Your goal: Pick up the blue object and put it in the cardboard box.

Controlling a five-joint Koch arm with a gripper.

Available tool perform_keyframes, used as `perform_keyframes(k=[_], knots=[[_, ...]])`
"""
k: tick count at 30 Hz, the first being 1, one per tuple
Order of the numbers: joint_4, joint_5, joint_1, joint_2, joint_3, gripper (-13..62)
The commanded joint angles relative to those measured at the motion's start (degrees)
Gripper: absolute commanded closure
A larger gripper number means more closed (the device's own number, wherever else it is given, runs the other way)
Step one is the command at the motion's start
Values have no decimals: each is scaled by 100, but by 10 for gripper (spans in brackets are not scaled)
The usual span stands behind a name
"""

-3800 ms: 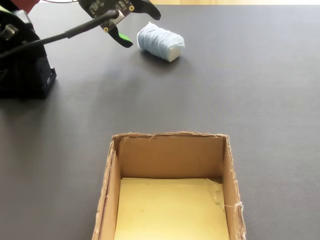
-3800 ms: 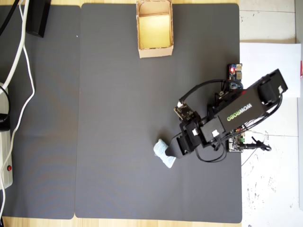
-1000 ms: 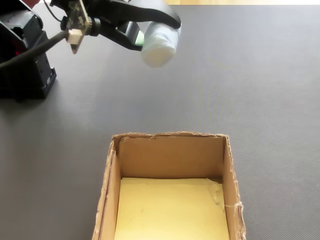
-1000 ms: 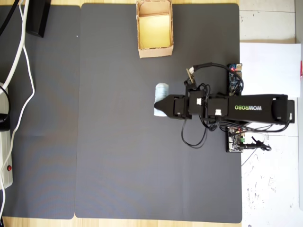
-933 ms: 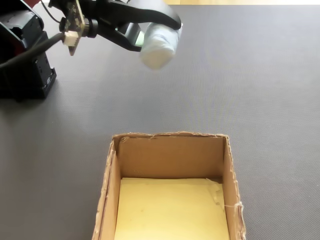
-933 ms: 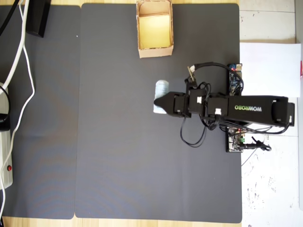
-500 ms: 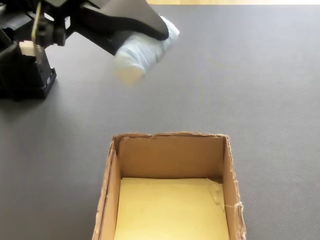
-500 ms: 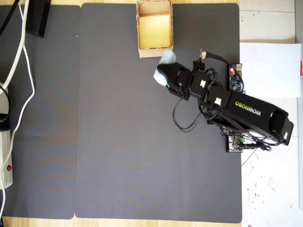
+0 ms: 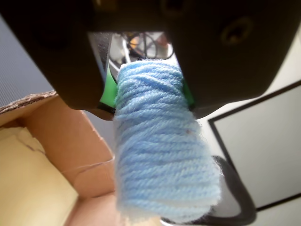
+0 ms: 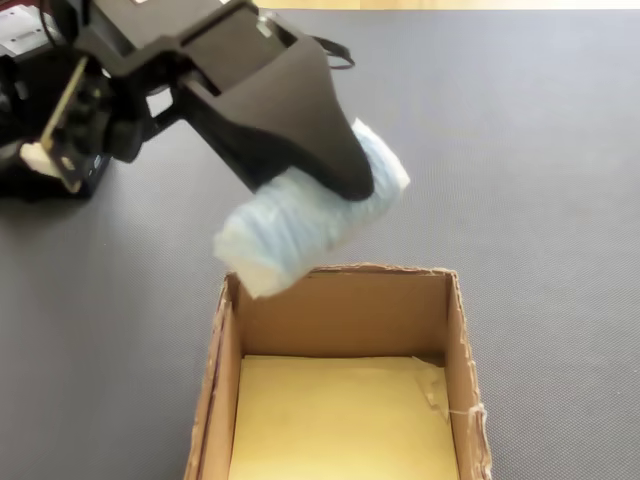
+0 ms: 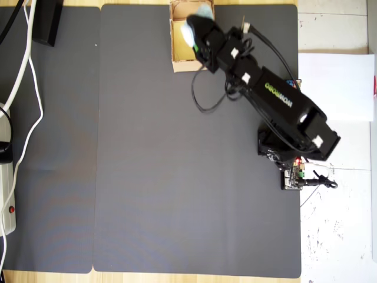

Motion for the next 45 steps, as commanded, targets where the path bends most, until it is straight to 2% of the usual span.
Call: perform_keyframes(k=[1,4,6,13,35,45], knots=[[-457,9,79,9,-580,388],[-431,-35,105,0,-536,381],[-211,-44,105,35,-501,319],[431,-35,88,185,-475,202],[519,-35,26,545,-35,157],[352,325,-475,1301,571,157]])
